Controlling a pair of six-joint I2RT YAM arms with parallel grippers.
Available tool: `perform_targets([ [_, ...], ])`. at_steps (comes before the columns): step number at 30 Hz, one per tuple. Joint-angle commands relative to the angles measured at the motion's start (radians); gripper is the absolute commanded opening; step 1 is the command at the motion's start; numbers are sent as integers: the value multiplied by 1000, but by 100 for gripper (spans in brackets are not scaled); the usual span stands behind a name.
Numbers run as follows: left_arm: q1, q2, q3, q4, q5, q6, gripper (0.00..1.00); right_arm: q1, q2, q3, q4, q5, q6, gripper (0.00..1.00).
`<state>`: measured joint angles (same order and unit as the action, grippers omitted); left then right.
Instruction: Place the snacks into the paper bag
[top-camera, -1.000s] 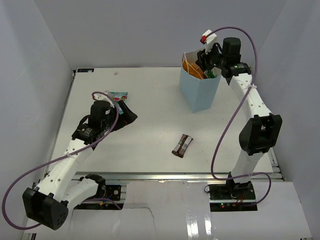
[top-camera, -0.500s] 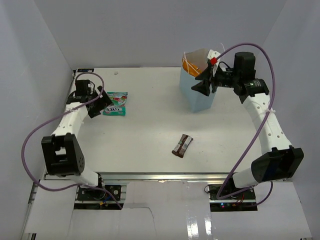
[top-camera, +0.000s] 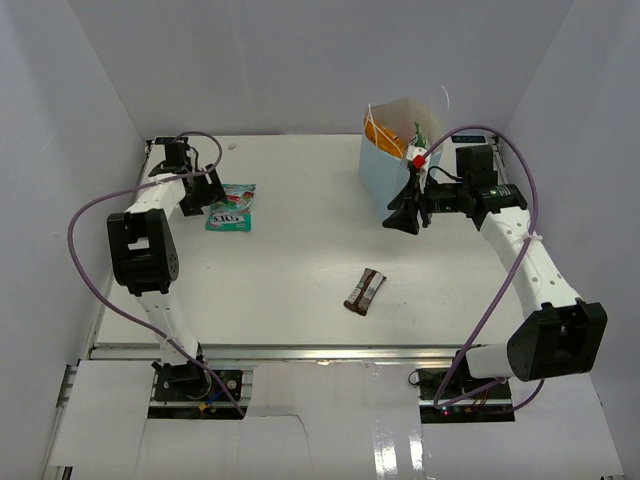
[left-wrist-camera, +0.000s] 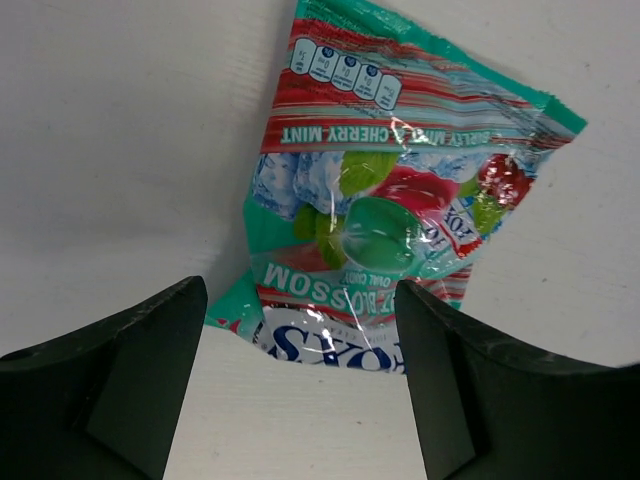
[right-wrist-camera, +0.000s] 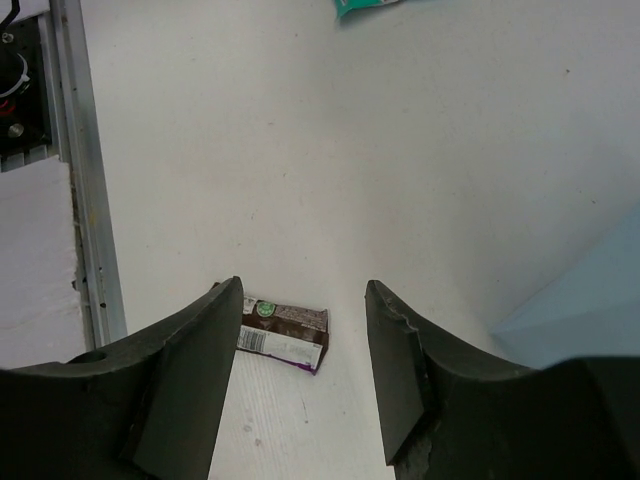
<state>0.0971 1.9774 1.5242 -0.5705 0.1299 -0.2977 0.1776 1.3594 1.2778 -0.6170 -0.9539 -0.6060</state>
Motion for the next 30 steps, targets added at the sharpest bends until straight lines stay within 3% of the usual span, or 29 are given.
perform_targets([
  [1, 1, 38, 44, 3, 4, 61, 86, -3, -29, -15, -10, -43, -6, 59],
  [7, 0, 78, 40, 18, 62, 48, 70, 3, -28, -20, -27, -59, -12, 59],
  [15, 1, 57, 1, 35, 163, 72, 21, 85, -25, -41, -64, -60, -55, 59],
  [19, 0, -20, -90, 70, 258, 63, 8, 179, -17, -47, -35, -42, -5, 59],
  [24, -2, -155, -243, 168, 504, -40, 4, 354, 20, -78, 138, 139, 219, 58],
  [26, -7, -254, -359, 225, 571, -112, 4, 414, 67, -90, 256, 240, 398, 59],
  [30, -31, -420, -541, 398, 691, -248, 4, 437, 185, -68, 402, 323, 728, 72],
])
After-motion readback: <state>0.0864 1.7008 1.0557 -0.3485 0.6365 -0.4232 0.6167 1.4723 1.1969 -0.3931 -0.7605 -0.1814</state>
